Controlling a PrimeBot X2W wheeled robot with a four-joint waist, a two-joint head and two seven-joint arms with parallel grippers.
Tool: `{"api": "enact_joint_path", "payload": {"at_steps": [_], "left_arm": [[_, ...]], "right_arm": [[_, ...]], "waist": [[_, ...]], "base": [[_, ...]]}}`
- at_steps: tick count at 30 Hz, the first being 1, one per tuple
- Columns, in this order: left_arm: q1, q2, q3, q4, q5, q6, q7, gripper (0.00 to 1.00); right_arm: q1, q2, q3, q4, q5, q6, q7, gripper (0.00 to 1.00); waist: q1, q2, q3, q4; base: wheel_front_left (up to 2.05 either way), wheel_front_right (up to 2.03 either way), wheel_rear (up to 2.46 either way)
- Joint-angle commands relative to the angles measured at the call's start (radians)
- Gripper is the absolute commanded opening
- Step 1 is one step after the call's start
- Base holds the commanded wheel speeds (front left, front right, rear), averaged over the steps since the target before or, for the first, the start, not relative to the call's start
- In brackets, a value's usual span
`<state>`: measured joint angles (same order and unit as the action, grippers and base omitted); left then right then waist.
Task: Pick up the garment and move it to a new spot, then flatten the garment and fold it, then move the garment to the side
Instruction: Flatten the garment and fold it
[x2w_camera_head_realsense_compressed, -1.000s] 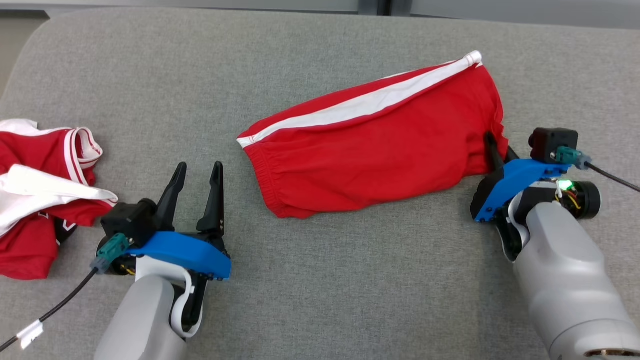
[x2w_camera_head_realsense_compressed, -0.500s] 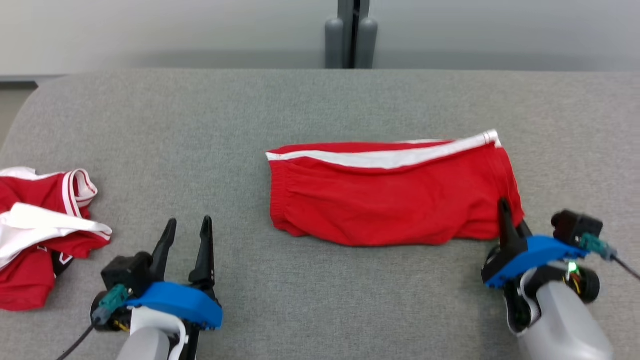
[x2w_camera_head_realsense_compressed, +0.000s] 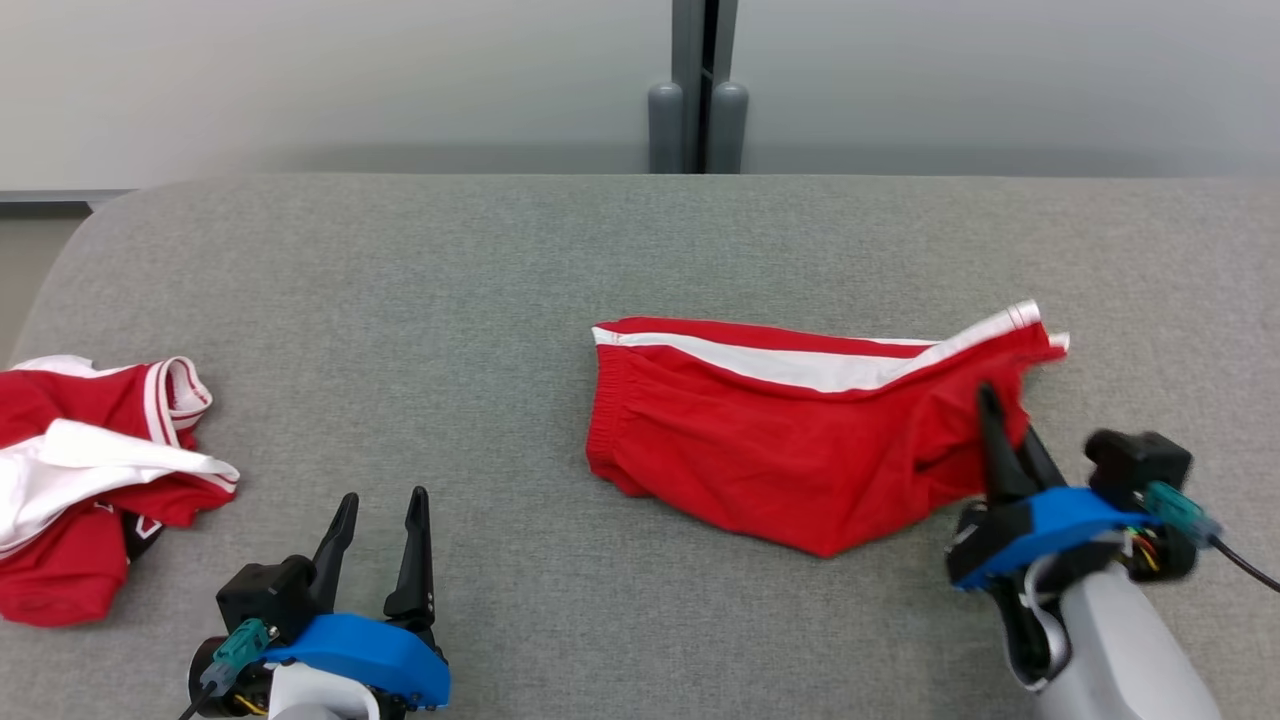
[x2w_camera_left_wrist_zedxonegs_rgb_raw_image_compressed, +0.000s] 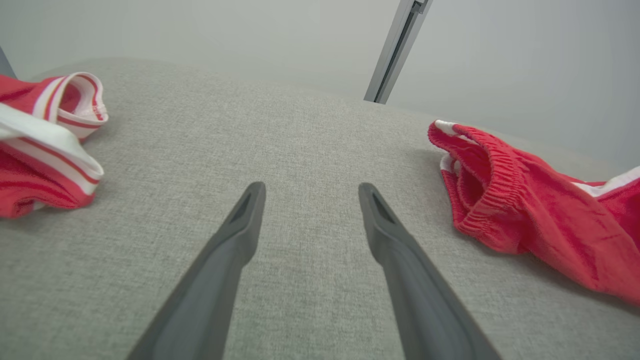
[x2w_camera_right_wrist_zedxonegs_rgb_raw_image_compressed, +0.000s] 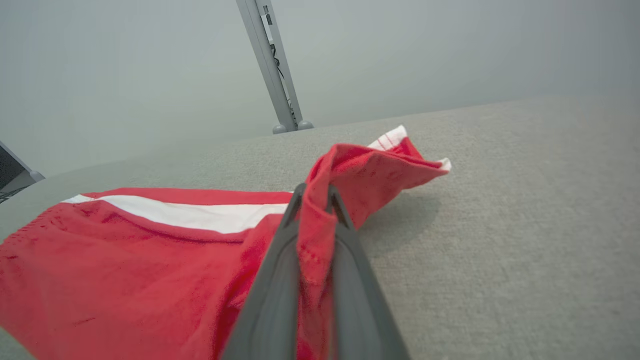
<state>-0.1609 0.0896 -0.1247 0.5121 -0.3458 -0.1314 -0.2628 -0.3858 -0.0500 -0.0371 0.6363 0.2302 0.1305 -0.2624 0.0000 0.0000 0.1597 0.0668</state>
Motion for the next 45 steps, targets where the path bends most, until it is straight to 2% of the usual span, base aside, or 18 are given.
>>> {"api": "enact_joint_path", "payload": {"at_steps": [1, 7, 12, 17, 18, 19, 22, 25, 36, 40, 45], "left_arm": [[-0.004, 0.002, -0.002, 0.0, 0.002, 0.002, -0.003, 1.0], [-0.012, -0.001, -0.008, 0.009, -0.002, 0.002, -0.003, 1.0], [-0.026, -0.007, -0.031, 0.017, -0.007, 0.002, -0.003, 1.0], [-0.035, -0.005, -0.049, 0.025, -0.011, 0.002, -0.003, 1.0], [-0.038, -0.003, -0.051, 0.026, -0.009, 0.002, -0.003, 1.0], [-0.042, -0.002, -0.052, 0.027, -0.008, 0.002, -0.003, 1.0], [-0.054, 0.007, -0.044, 0.023, -0.003, 0.002, -0.003, 1.0], [-0.054, 0.015, -0.027, 0.016, 0.012, 0.002, -0.003, 1.0], [-0.045, 0.004, 0.068, -0.041, 0.16, 0.011, -0.003, 1.0], [-0.019, -0.005, 0.09, -0.054, 0.209, 0.021, -0.003, 1.0], [0.021, -0.015, 0.109, -0.058, 0.244, 0.028, -0.003, 1.0]], "right_arm": [[-0.017, -0.001, 0.025, -0.016, 0.006, 0.0, -0.003, 0.0], [-0.075, -0.002, 0.285, -0.091, 0.105, 0.0, -0.003, 0.0], [-0.125, -0.002, 0.491, -0.061, 0.203, 0.0, -0.003, 0.0], [-0.151, -0.003, 0.609, 0.007, 0.288, 0.0, -0.003, 0.0], [-0.16, -0.003, 0.619, 0.012, 0.305, 0.0, -0.003, 0.39], [-0.166, -0.002, 0.629, 0.017, 0.32, 0.0, -0.003, 1.0], [-0.167, -0.002, 0.654, -0.022, 0.365, 0.0, -0.003, 1.0], [-0.149, -0.004, 0.618, -0.084, 0.351, 0.0, -0.003, 1.0], [0.05, -0.001, 0.194, -0.212, 0.057, 0.0, -0.003, 1.0], [0.113, -0.001, 0.122, -0.223, -0.004, 0.0, -0.003, 1.0], [0.183, -0.001, 0.085, -0.201, -0.05, 0.0, -0.003, 1.0]], "waist": [[0.0, 0.0, 0.0, 0.006], [0.0, 0.0, -0.003, 0.049], [0.0, 0.0, 0.003, 0.105], [0.0, 0.0, 0.006, 0.143], [0.0, 0.0, 0.006, 0.145], [0.0, 0.0, 0.007, 0.146], [0.0, 0.0, 0.006, 0.131], [0.0, 0.0, 0.0, 0.101], [0.0, 0.0, -0.037, -0.01], [0.0, 0.0, -0.056, -0.035], [0.0, 0.0, -0.087, -0.056]], "base": [[0.0, 0.0, 0.0], [0.0, 0.0, 0.0], [0.0, 0.0, 0.0], [0.0, 0.0, 0.0], [0.0, 0.0, 0.0], [0.0, 0.0, 0.0], [0.0, 0.0, 0.0], [0.0, 0.0, 0.0], [0.0, 0.0, 0.0], [0.0, 0.0, 0.0], [0.0, 0.0, 0.0]]}}
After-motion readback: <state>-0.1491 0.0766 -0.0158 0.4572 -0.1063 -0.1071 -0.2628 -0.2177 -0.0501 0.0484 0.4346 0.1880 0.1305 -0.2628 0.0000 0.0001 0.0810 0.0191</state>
